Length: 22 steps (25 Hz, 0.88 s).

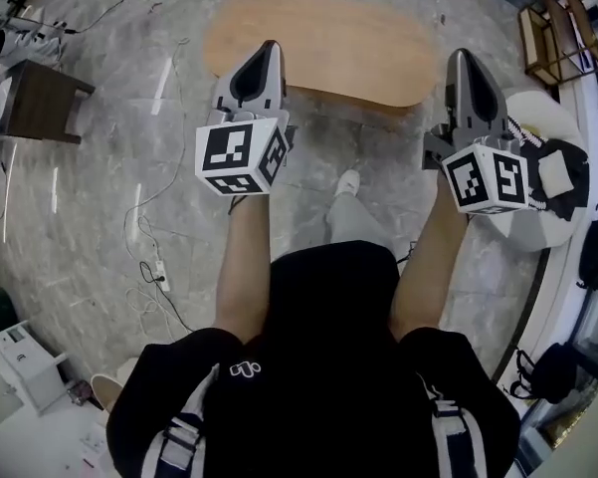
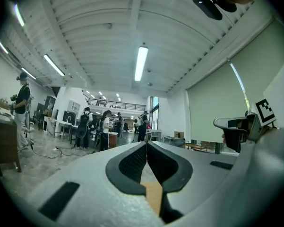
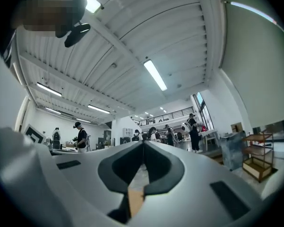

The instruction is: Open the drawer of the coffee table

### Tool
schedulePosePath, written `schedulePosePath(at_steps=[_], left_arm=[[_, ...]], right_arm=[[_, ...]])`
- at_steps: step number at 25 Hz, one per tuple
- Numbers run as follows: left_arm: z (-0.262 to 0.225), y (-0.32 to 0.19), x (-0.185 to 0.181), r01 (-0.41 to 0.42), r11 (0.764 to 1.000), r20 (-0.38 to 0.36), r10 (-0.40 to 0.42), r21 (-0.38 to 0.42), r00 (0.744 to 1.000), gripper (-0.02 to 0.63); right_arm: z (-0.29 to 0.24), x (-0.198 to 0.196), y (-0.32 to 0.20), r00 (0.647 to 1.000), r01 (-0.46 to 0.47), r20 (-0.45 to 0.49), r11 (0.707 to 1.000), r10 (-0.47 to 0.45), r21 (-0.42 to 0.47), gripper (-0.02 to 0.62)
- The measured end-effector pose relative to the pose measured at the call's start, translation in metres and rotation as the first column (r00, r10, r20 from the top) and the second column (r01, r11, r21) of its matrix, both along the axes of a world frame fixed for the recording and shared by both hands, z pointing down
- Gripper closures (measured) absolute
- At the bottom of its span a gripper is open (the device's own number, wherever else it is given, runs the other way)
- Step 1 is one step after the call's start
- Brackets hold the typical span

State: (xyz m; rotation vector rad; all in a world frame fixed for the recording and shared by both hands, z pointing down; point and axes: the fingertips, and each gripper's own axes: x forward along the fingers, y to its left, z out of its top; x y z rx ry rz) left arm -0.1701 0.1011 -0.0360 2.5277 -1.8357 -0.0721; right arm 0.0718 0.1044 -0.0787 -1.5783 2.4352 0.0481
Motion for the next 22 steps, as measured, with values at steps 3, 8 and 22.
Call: schedulePosePath(at_steps=[3,8,22], left_arm=[[-0.016,-0.059,0.019,0.003,1.000,-0.002,-0.003,0.012,1.000,0.595],[-0.035,-0.130,0.039,-0.001,1.000,0.002,0.001,0.027,1.000,0.595],[-0.004,-0.214,0.036,-0.013,0.998,0.035,0.015,-0.068,0.999,0.595]], right_arm=[[-0.011,0.011,-0.063,1.000,0.023,-0.021,1.000,-0.023,0.007,0.586],[-0.008,0.024,-0.139,0.999,0.035,-0.036,0.999,-0.037,-0.039,0.586],[0.040,0.022,-0.214,0.999,0.009,-0.029,0.986,-0.014,-0.164,0.586]])
